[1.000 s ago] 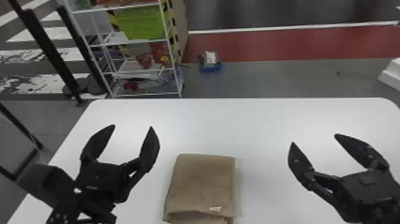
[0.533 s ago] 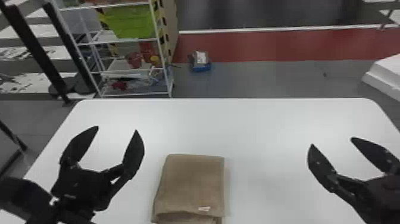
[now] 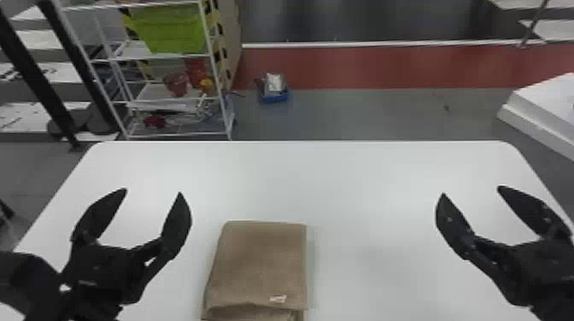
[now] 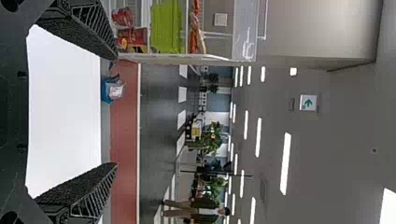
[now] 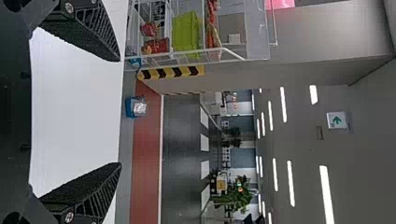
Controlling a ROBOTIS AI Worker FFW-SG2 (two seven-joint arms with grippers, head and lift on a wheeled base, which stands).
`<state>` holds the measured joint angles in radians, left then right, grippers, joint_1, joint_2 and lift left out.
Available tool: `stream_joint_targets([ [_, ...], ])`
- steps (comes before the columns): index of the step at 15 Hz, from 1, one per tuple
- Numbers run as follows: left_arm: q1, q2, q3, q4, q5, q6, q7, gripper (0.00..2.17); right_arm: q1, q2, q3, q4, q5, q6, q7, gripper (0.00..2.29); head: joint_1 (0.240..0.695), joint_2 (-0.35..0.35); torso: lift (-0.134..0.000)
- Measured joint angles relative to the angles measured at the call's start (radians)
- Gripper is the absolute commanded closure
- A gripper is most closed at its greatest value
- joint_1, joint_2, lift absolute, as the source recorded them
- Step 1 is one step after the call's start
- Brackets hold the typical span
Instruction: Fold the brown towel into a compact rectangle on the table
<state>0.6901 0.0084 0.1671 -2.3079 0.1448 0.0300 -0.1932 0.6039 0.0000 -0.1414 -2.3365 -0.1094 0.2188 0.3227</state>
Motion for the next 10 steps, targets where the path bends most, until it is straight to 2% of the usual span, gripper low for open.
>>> stream_joint_targets([
  [10, -0.045, 0.000, 0.007, 0.024, 0.007, 0.030, -0.003, 0.08, -0.030, 0.000, -0.023, 0.033, -0.026, -0.059, 0.003, 0.13, 0.695, 0.046, -0.124],
])
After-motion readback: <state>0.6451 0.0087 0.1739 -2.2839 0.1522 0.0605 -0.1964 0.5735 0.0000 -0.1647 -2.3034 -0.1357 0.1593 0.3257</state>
